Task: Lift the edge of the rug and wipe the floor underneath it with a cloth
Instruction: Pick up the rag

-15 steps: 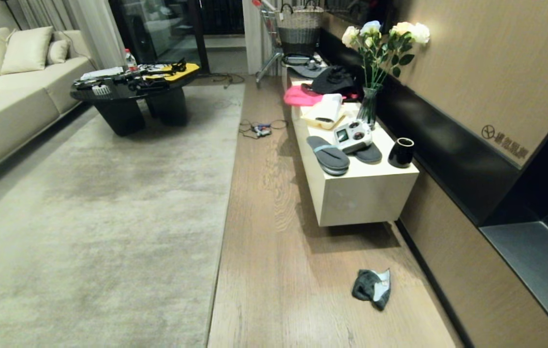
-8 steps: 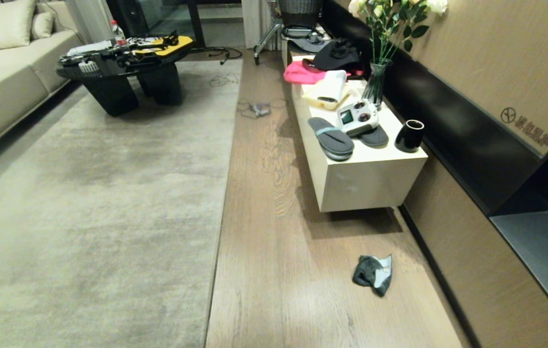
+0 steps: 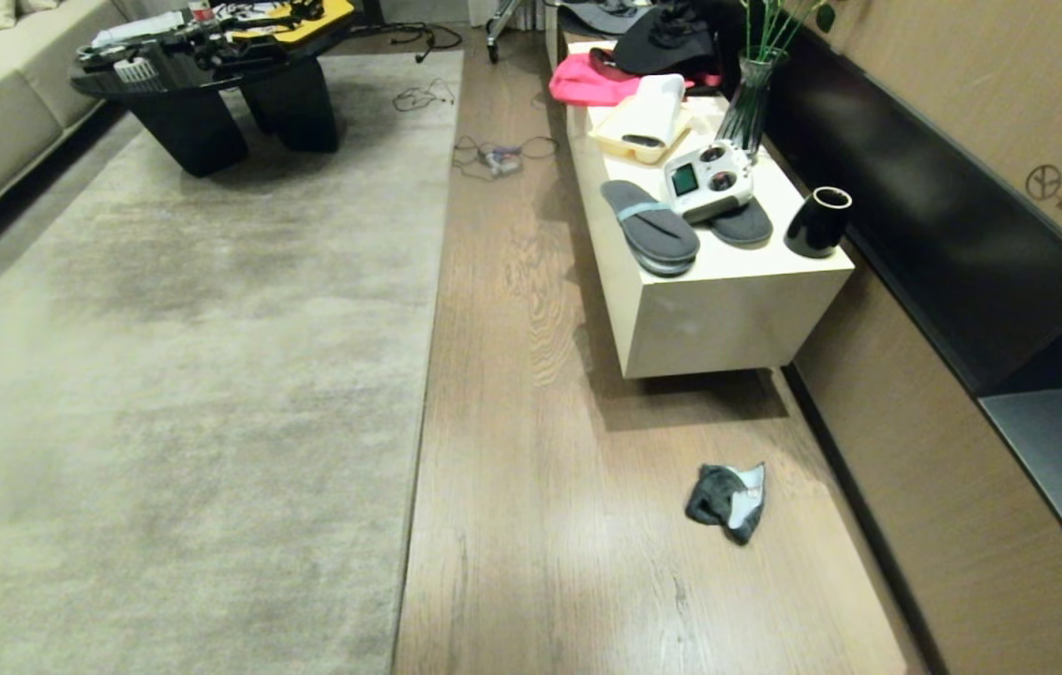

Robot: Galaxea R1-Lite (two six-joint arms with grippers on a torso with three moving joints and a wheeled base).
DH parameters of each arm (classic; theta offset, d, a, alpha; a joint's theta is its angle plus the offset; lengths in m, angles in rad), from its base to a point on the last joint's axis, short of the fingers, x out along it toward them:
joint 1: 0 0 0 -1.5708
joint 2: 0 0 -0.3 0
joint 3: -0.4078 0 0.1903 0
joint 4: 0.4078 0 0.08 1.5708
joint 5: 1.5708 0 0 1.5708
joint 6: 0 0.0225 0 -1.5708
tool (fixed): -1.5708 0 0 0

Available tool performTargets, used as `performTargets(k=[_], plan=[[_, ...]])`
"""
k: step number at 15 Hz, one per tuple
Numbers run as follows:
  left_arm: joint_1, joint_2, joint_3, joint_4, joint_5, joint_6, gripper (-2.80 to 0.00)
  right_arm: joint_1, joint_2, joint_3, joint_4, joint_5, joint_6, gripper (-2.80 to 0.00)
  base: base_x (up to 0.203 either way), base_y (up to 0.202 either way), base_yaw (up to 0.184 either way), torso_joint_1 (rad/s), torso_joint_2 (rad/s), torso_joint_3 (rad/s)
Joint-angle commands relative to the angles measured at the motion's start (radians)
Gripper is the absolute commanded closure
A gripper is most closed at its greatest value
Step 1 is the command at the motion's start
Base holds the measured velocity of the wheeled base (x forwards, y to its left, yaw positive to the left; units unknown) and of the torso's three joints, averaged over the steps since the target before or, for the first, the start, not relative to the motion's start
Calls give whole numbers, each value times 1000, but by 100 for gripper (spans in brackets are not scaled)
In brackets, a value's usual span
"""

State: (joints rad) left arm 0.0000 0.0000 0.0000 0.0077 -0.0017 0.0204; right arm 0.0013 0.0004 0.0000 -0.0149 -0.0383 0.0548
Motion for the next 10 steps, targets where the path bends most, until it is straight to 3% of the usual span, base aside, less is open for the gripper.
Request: performTargets(k=[1, 10], plan=[[0, 2, 0, 2, 0, 0, 0, 0, 1, 0, 0, 0, 0, 0, 0, 0, 0, 5, 2, -194], [0, 2, 0, 0, 0, -11, 0, 0, 1, 0, 0, 0, 0, 0, 0, 0, 0, 3, 3, -196]])
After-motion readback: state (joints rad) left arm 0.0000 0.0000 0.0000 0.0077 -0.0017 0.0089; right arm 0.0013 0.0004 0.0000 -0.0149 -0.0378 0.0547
